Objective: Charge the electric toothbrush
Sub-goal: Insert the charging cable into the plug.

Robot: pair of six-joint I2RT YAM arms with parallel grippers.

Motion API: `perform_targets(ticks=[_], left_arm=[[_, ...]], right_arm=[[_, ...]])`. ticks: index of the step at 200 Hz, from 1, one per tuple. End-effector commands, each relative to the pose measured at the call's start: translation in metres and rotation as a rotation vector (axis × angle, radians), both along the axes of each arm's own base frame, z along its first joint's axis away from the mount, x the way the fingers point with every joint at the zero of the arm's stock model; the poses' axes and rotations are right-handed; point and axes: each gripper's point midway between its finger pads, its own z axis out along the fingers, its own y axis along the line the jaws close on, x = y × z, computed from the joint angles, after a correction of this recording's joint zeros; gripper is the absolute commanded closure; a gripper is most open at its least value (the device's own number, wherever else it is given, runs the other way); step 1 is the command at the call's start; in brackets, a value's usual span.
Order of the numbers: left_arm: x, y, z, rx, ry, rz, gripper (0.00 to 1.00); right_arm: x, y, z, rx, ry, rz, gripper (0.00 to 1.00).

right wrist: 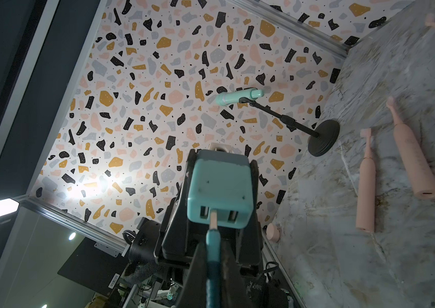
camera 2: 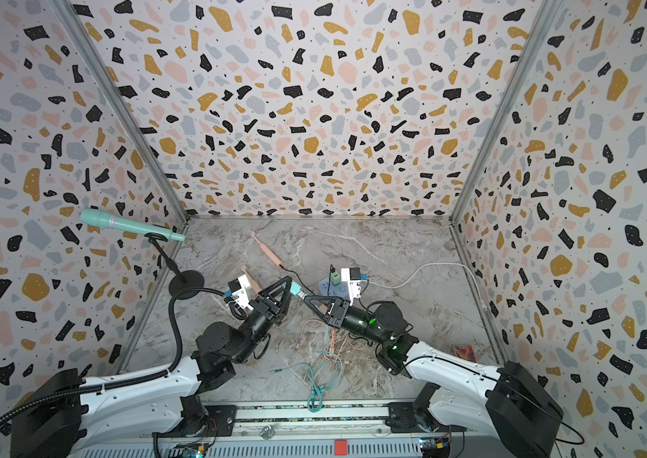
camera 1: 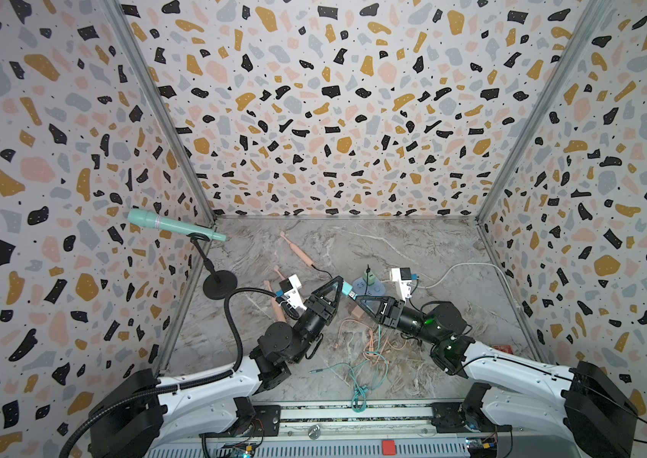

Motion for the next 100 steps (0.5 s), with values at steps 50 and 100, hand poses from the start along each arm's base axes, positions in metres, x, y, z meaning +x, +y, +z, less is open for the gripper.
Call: perform_targets(ticks=[50, 100], left_arm=[[-0.0144, -0.0137, 0.0024, 0.04, -0.043, -0.068, 1.0], [-0.0133, -0.0137, 0.0008, 0.044, -0.039, -0.062, 1.0]], right_arm=[[-0.0032, -0.005, 0.0335, 0.048, -0.08, -0.031, 1.0], [-0.0051, -0.0066, 0.0356, 0.048, -0.091, -0.038, 1.0]])
